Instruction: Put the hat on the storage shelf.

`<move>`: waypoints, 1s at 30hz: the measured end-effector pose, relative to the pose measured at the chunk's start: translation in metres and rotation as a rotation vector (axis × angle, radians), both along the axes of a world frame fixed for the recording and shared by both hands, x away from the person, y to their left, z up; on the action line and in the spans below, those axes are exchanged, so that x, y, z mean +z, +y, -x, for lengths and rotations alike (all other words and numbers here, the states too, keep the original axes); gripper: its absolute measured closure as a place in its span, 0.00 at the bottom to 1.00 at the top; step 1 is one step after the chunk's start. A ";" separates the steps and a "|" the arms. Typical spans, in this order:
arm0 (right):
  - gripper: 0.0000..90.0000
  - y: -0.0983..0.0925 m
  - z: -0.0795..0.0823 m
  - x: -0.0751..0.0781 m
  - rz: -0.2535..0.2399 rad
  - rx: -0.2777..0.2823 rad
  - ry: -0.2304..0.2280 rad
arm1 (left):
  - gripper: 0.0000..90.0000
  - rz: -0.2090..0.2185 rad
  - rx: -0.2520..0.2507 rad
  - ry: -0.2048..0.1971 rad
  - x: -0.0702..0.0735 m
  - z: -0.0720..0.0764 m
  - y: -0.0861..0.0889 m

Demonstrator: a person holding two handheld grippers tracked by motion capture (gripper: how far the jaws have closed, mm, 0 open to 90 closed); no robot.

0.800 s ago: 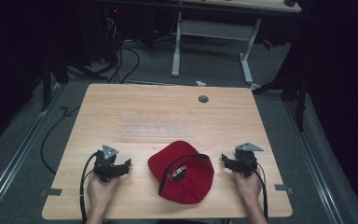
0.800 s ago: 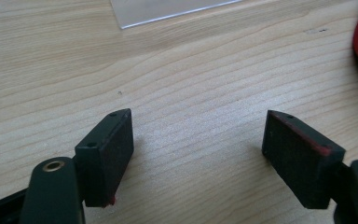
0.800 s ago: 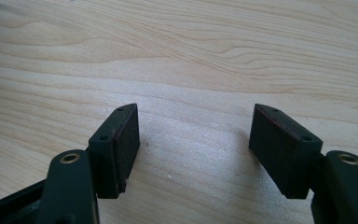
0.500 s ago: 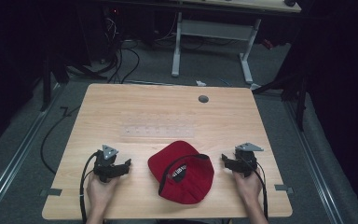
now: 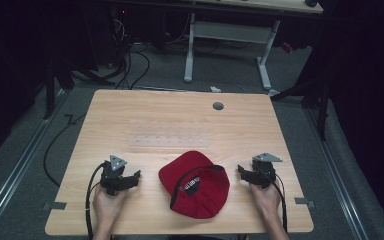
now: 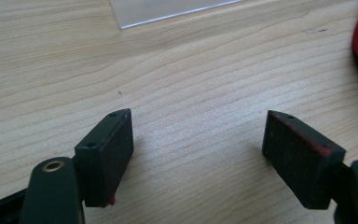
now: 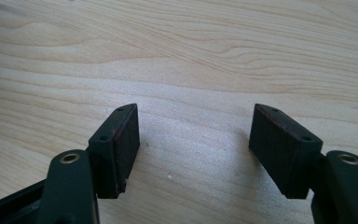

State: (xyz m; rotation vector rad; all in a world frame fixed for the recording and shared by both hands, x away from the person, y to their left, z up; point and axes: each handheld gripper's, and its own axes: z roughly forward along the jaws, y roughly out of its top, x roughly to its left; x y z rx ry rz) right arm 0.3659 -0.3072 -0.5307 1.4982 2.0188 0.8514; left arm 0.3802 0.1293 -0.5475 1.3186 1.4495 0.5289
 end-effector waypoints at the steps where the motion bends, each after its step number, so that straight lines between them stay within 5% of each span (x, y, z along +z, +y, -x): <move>1: 0.37 0.000 0.000 0.000 -0.002 0.000 0.000 | 0.28 0.000 0.000 0.000 0.000 0.000 0.000; 18: 0.42 -0.006 0.007 0.006 -0.094 0.009 -0.003 | 0.28 0.000 0.000 0.001 0.000 0.000 0.000; 30: 0.40 -0.008 0.021 0.019 -0.226 0.078 -0.036 | 0.28 -0.002 0.000 0.001 0.000 0.000 0.000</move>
